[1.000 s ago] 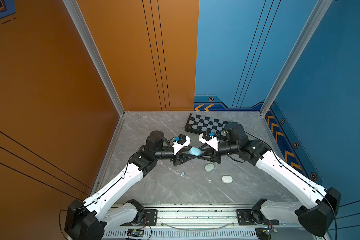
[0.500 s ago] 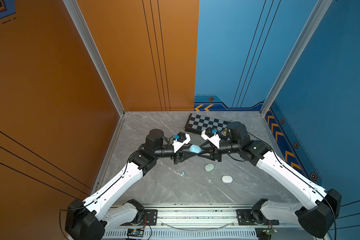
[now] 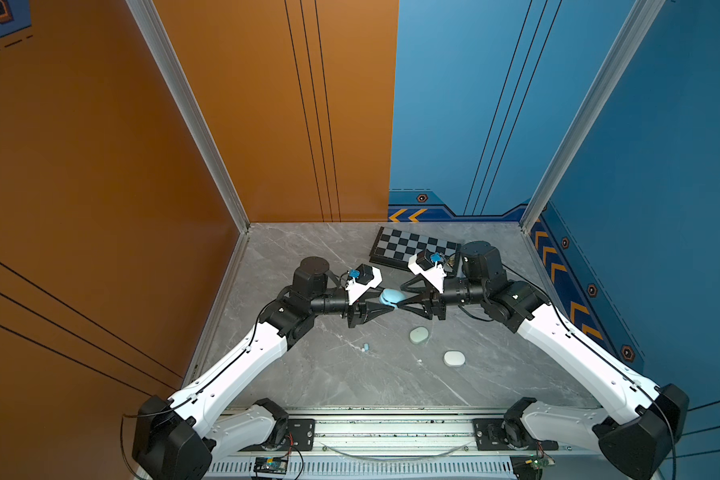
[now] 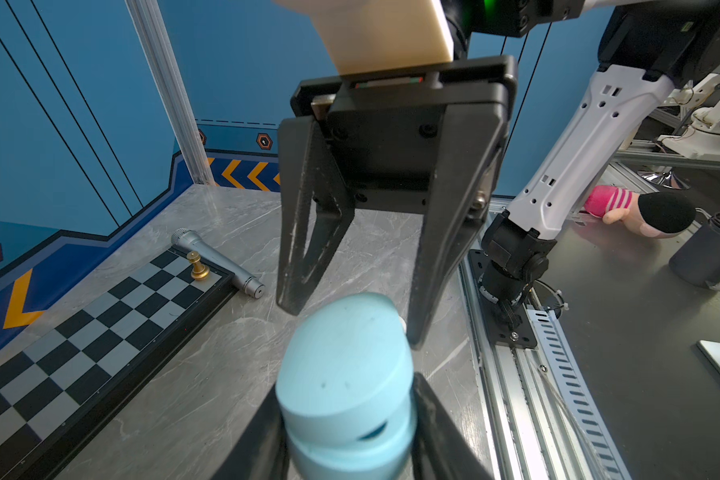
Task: Insert the wireless bluetooth earbuds into the charging case
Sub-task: 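Swing the lid open with the right gripper while the left gripper holds the base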
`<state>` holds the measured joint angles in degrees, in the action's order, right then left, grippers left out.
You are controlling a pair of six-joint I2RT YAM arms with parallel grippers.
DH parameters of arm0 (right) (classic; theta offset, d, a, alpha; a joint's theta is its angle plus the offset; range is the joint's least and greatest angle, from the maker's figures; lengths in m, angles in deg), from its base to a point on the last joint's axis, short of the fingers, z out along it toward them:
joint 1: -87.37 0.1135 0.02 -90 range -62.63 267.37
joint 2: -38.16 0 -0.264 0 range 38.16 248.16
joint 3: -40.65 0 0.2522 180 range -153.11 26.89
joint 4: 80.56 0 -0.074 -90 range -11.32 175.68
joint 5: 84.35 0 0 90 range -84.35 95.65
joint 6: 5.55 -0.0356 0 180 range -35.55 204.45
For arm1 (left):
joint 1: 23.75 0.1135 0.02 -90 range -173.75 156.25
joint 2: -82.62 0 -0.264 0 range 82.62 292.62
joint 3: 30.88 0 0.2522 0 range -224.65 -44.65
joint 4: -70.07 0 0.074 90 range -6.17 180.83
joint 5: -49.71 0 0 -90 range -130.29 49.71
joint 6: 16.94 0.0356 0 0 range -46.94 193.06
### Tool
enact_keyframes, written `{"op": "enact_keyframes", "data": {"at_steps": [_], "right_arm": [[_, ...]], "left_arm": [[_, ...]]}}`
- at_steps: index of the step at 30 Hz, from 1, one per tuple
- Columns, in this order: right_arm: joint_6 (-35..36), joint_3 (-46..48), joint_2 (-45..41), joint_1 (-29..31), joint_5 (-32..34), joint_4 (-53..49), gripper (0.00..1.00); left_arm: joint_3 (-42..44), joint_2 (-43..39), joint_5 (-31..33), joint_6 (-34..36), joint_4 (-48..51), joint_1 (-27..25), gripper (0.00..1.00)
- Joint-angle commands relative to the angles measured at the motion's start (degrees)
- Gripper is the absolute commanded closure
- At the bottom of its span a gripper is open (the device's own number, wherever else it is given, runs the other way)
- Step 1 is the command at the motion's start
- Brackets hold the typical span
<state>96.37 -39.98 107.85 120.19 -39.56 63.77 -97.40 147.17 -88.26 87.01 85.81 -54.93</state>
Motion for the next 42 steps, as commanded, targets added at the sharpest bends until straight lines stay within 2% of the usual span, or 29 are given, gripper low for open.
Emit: {"op": "enact_keyframes", "data": {"at_steps": [1,12,25,35,42], "right_arm": [[-0.50,-0.06,-1.06,-0.92,2.33,4.60,0.44],[1.28,1.92,-2.73,-1.05,9.83,8.42,0.43],[3.91,3.76,-2.63,-0.75,9.08,8.46,0.54],[4.08,5.27,-3.16,-0.57,7.14,8.17,0.68],[4.85,5.66,-3.95,-0.61,7.06,7.76,0.83]], "left_arm": [[-1.13,0.32,-3.75,1.17,3.12,-0.07,1.00],[-0.98,0.35,-3.44,0.05,2.15,-0.20,1.00],[-1.87,0.91,-1.62,-0.73,1.41,-1.01,1.00],[-3.28,2.06,-0.48,-0.92,1.20,-1.61,1.00],[-3.84,2.97,-0.16,-1.50,0.90,-1.79,1.00]]}}
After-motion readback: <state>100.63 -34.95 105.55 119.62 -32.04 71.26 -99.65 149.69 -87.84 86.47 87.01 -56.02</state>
